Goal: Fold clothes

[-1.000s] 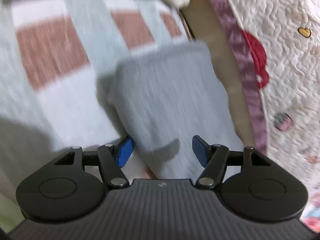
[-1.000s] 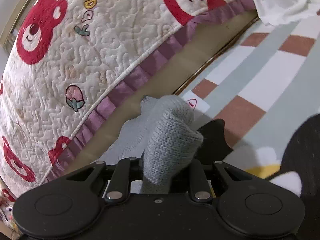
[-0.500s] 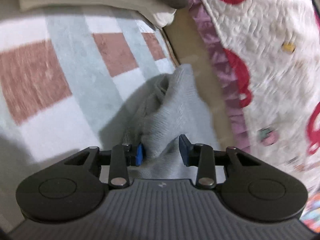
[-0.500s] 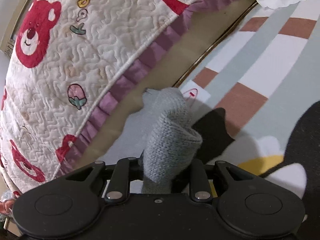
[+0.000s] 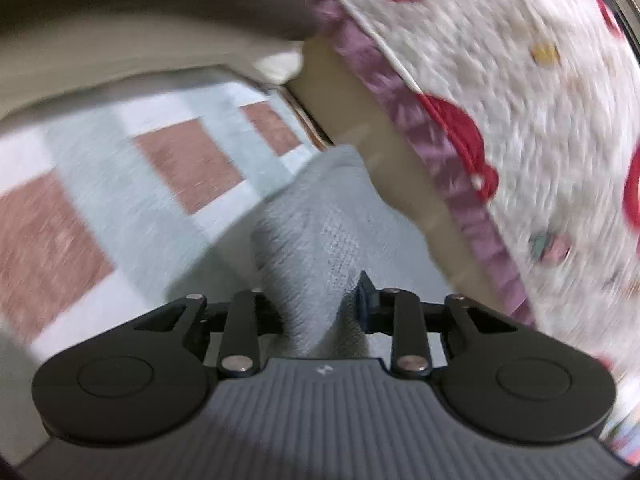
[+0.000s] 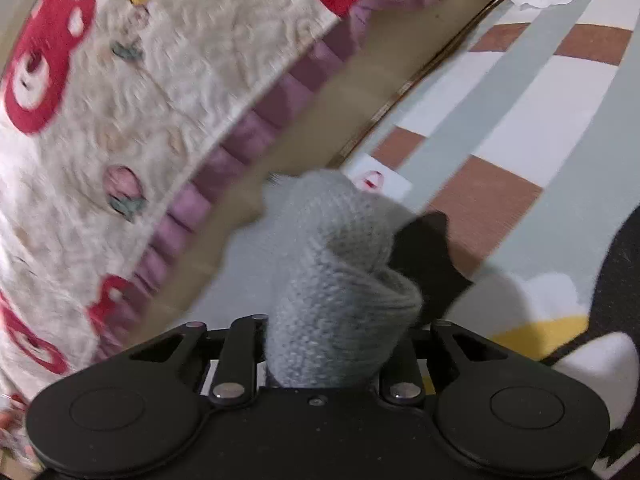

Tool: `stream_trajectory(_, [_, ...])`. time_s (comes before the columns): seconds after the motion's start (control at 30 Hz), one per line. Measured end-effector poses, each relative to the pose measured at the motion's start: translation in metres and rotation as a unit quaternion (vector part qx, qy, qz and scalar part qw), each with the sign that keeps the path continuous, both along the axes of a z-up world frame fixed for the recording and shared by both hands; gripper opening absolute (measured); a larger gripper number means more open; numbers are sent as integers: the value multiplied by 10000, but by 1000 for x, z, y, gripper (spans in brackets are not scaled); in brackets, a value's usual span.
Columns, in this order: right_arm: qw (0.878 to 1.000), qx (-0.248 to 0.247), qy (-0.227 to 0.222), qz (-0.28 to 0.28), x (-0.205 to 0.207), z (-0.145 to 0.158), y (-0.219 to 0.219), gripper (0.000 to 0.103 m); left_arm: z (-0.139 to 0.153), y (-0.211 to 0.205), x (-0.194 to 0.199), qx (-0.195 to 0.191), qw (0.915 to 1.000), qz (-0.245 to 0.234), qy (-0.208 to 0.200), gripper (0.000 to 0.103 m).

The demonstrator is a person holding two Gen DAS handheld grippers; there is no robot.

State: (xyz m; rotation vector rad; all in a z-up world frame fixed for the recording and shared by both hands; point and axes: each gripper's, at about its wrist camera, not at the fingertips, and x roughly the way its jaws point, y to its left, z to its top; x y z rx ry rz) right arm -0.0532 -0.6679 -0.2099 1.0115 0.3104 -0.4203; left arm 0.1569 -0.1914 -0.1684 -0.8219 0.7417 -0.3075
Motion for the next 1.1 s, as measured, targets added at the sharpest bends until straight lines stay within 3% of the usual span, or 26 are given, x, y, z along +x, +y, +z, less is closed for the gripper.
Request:
stream_trajectory(0.1, [9994,196,-275,57,-12,11,-3,25,16,12,-11,266,9996,23,-109,13])
stream_trajectory(0.33, [9964,264,-696,395,-61,57,11,23,25,19,-34,285,9994,-161,94,11])
stream_trajectory(0.4, [9975,23,-609,363,-84,62,14,23,27,21,-41,274,9993,-216,161,11])
stream_trajectory(0.47, [9988,-184,-374,269,-106,61,18,23,29,19,-46,339,9989,-268,197,11])
stream_trajectory(0.63, [9983,504,-266,-125,-150,21,19,23,42,8,-59,691,9974,-189,64,14])
stream_trajectory(0.7, [9993,334,30,-172,-148,6,22,23,50,7,-66,680,9977,-9,-42,15])
stream_trajectory(0.77, [9983,424,289,-261,-141,-5,17,25,63,13,-72,364,9985,180,-356,17])
stream_trajectory(0.83, [9977,503,323,-319,-135,-9,13,29,80,10,-78,414,9965,153,-707,23])
stream_trajectory(0.9, [9980,406,364,-332,-130,-8,13,37,98,5,-84,550,9928,81,-1057,36])
stream_trajectory(0.97, [9979,268,499,-328,-126,-8,13,41,101,-21,-84,685,9917,-505,-967,38])
stream_trajectory(1.0, [9975,291,534,-357,-125,-11,12,47,96,-39,-84,714,9900,-886,-836,45])
stream_trajectory(1.1, [9957,591,414,-579,-133,-20,9,50,69,-96,-88,648,9777,-1967,-340,46])
